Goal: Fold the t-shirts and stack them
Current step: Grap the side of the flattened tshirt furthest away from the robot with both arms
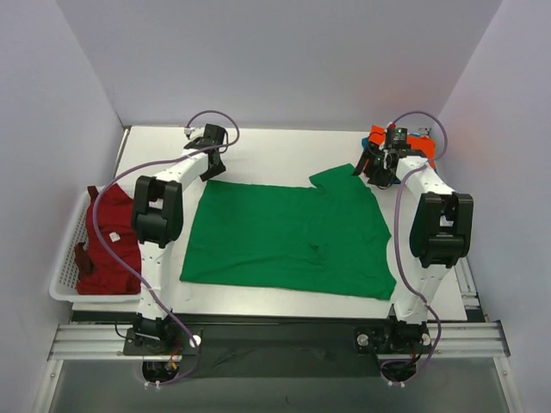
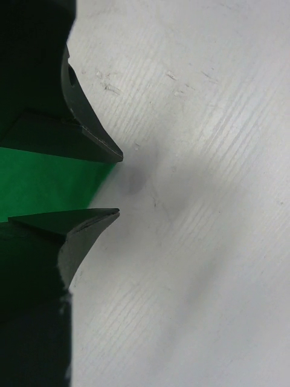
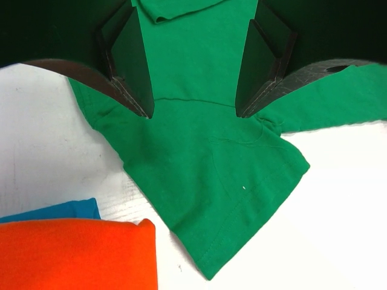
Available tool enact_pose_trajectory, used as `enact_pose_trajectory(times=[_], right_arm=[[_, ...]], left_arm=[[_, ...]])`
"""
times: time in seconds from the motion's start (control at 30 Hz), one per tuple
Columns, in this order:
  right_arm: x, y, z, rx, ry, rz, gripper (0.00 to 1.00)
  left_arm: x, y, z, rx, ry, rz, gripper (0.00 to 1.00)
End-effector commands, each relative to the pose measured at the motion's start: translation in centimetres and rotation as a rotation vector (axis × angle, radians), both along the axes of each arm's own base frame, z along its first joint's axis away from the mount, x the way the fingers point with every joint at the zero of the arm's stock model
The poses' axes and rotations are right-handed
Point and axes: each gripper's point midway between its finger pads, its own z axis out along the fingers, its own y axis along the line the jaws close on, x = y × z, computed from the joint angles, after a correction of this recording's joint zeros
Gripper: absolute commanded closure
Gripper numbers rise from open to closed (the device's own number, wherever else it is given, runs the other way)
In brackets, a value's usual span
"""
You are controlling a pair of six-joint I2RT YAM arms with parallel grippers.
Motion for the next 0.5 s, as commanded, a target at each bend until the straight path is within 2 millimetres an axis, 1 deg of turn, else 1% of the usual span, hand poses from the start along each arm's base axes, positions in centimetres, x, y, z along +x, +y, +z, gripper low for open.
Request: enact_pose_trajectory(times=[0.0,0.13,0.2,0.33,0.47], right_arm=[[1.0,0.3,0.6,0.018,-0.020,0.016,0.43],[1.0,0.4,0.6,0.023,-0.018,0.019,0.43],[1.0,0.4,0.5,0.025,-0.017,0.017,0.43],[1.4,0.4,0.3,0.034,-0.015,0.021,0.43],[1.6,0.5,-0.3,0.039,-0.005,0.024,0.44]], left_arm=[[-0.4,1.0,3.4,0.062,-0.032,0.015,0.53],[-0.5,1.0,2.9,0.066,-0.020,0.011,0.53],[-0.4,0.7,2.7,0.059,-0.015,-0.001,0.53],[-0.4,0.7,1.7,0.067,0.005,0.000,0.53],[-0.5,0.7,1.0,0.067,0.025,-0.004,0.57]])
